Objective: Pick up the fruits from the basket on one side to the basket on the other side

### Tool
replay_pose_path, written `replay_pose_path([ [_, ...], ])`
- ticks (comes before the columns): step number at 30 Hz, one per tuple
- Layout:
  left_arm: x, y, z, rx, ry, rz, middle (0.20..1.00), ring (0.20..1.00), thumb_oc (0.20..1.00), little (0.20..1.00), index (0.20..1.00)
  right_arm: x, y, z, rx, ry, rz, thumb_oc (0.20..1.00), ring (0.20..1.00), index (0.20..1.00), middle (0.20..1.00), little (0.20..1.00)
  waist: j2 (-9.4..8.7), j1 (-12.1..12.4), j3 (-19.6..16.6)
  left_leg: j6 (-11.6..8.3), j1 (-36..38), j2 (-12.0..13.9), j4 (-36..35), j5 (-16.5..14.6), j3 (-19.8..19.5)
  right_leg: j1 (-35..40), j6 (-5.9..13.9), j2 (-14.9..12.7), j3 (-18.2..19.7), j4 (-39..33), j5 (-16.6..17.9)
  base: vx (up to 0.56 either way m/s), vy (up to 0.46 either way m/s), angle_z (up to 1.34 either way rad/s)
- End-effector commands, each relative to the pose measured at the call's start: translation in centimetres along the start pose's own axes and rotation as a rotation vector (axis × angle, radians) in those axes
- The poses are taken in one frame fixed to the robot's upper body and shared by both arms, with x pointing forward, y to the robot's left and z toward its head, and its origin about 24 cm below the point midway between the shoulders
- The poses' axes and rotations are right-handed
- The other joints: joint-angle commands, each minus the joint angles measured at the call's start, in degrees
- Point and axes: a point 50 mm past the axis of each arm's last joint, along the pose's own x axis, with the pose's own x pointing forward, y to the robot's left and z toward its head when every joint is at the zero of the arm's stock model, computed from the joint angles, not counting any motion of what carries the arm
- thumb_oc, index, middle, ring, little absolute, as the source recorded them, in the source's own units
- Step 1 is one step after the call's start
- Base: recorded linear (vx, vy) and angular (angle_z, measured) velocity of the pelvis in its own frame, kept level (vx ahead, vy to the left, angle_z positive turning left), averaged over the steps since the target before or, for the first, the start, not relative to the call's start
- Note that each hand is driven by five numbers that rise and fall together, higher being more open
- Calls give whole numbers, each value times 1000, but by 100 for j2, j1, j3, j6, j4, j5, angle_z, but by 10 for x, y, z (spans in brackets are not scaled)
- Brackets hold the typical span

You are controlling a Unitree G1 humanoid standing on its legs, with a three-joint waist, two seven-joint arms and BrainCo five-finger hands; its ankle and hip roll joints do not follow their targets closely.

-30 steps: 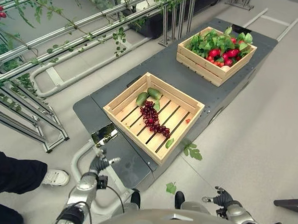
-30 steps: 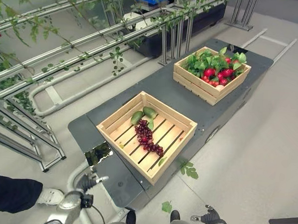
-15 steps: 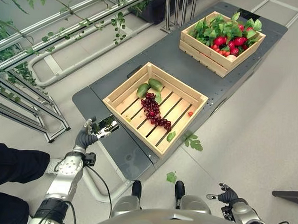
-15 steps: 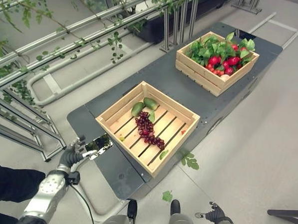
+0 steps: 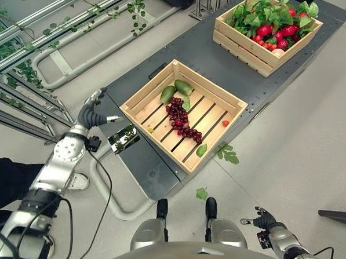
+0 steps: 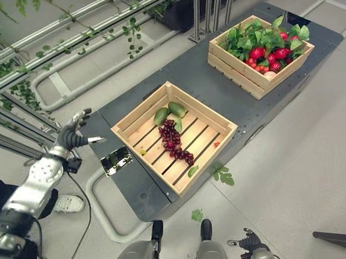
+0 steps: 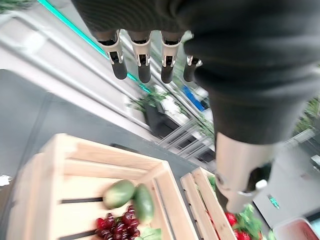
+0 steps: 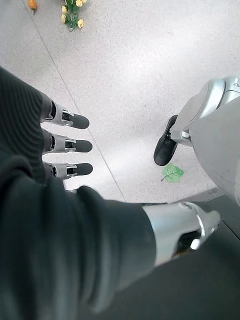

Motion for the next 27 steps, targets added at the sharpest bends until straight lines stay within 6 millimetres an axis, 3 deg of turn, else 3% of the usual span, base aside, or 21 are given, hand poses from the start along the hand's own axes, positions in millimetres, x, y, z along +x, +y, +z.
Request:
replay_pose_path([
  [1,25,29,47,143,-196,61,1000,1000,1000,1000,1000,3,-1,16,-38,-41,-8,1000,1000,1000,1000,1000,-432,-106,77,68,155,-353,2,-532,375,-375,624,-578,238,23,-68,-56,10,1],
  [9,47,28,93,337,-342,30,1000,1000,1000,1000,1000,4,-6,15,-38,-19,-33,1000,1000,1000,1000,1000,-416,-182,108,77,-131,-406,2,-429,390,-680,649,-616,260,23,55,-43,8,1],
  [20,70,6,125,513,-428,-30,1000,1000,1000,1000,1000,5,-8,15,-36,-3,-49,1000,1000,1000,1000,1000,-427,-272,147,103,-366,-477,2,-373,441,-959,683,-667,336,23,166,-18,9,-1],
  [27,80,-10,143,674,-491,-46,1000,1000,1000,1000,1000,6,-14,25,-19,-31,-80,1000,1000,1000,1000,1000,-380,-347,214,120,-533,-526,2,-335,538,-1204,707,-695,444,23,245,-29,26,-2],
])
